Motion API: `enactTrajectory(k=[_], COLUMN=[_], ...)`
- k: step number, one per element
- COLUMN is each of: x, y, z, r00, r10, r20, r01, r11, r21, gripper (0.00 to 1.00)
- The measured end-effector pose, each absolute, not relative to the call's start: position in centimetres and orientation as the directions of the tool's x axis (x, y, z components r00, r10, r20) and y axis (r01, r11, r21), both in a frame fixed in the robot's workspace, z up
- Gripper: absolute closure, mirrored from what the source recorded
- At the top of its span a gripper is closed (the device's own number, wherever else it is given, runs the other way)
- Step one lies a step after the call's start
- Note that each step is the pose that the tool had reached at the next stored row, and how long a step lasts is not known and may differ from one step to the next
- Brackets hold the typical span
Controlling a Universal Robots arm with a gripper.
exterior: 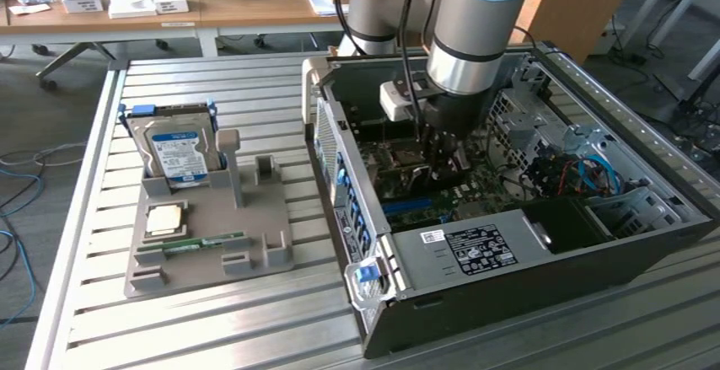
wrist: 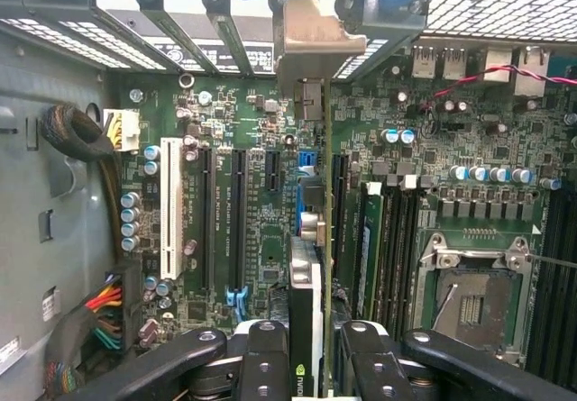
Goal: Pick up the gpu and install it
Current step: 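Insert the gpu into the slot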
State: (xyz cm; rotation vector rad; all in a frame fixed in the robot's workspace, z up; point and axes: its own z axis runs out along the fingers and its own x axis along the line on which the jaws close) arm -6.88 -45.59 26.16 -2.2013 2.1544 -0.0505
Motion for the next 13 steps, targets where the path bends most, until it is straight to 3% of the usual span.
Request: enactTrajectory(k=[13], x=[-7.24], y=[-45.35], z=[25.99], r00=[0.022], r10=[-1.000], r20=[-0.019], r01=[-0.998], r11=[-0.020], r21=[-0.067], gripper=[0.73])
